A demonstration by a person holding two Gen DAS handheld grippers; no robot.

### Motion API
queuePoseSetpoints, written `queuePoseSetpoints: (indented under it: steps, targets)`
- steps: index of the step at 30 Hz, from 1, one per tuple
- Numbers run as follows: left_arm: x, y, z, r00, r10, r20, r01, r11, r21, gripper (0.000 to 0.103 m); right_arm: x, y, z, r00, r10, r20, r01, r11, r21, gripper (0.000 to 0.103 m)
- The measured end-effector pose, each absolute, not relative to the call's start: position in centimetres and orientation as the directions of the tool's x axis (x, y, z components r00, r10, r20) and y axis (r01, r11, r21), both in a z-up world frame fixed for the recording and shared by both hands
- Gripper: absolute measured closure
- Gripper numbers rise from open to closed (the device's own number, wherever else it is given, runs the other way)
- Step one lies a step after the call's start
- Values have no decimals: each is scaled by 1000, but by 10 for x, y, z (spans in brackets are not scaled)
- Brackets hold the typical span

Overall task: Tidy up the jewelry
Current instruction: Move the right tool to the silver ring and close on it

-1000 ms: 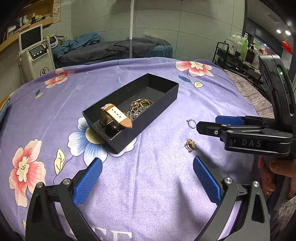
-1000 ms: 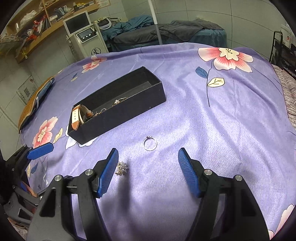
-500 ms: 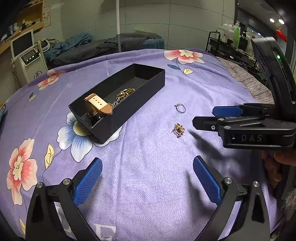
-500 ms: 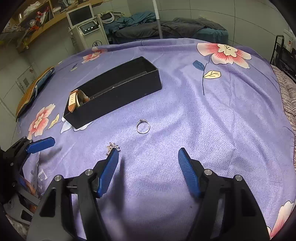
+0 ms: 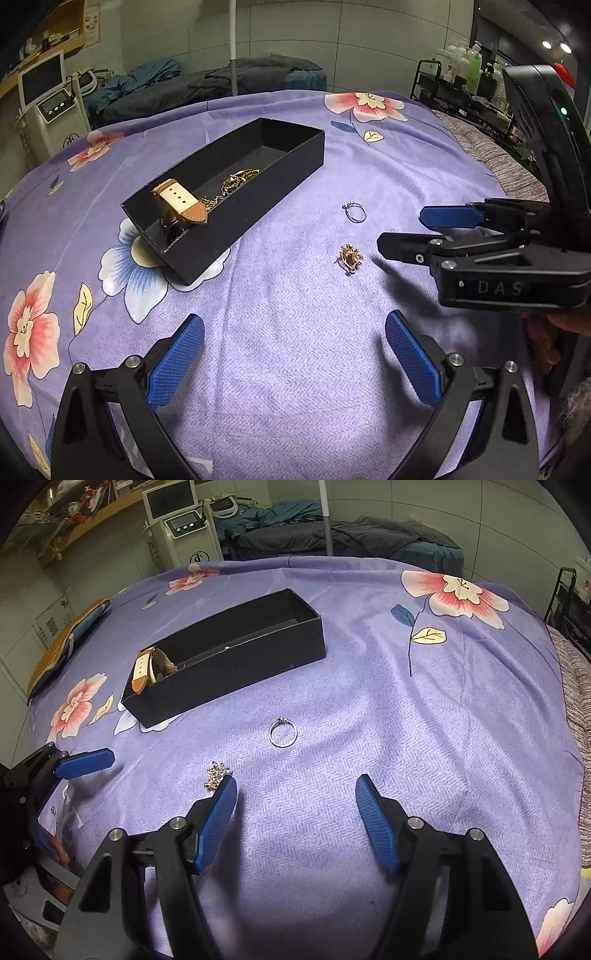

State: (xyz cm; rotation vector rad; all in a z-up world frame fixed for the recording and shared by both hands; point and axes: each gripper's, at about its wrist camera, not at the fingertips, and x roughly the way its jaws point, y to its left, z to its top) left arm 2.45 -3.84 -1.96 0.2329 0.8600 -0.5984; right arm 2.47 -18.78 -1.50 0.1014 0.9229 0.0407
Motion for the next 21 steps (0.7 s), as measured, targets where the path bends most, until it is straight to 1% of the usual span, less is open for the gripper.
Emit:
queuePoseSetpoints:
  steps: [2, 4, 5, 7, 9, 14, 17, 19, 21]
  targets:
    - [26, -43, -20, 502, -404, -765, 591, 806, -37, 11, 27, -187, -15, 600, 81, -796, -10, 996, 93, 36]
    - [27, -51, -25, 485, -395, -780, 611, 792, -22, 27, 31, -184, -16, 596, 74, -799, -38, 997, 64, 39]
    - [27, -54, -28, 478, -388, -788, 615, 788, -15, 33, 34, -182, -16, 593, 68, -802, -54, 998, 45, 39]
    - [26, -56, -30, 474, -394, -788, 616, 788, -24, 35, 41, -180, -18, 584, 60, -810, -83, 996, 14, 45]
    - [25, -54, -31, 470, -404, -785, 613, 789, -39, 38, 48, -177, -20, 575, 51, -817, -106, 994, -13, 48]
    - [24, -52, -31, 462, -414, -784, 624, 780, -44, 40, 64, -172, -23, 571, 40, -820, -149, 987, -56, 52]
    - [24, -52, -31, 463, -412, -784, 624, 781, -42, 39, 69, -168, -25, 575, 36, -817, -163, 984, -72, 65]
    - [24, -52, -31, 466, -410, -784, 622, 782, -39, 39, 70, -167, -25, 578, 39, -815, -169, 983, -73, 77]
    - [25, -53, -31, 465, -408, -786, 618, 785, -41, 39, 68, -166, -24, 582, 38, -812, -169, 983, -75, 83]
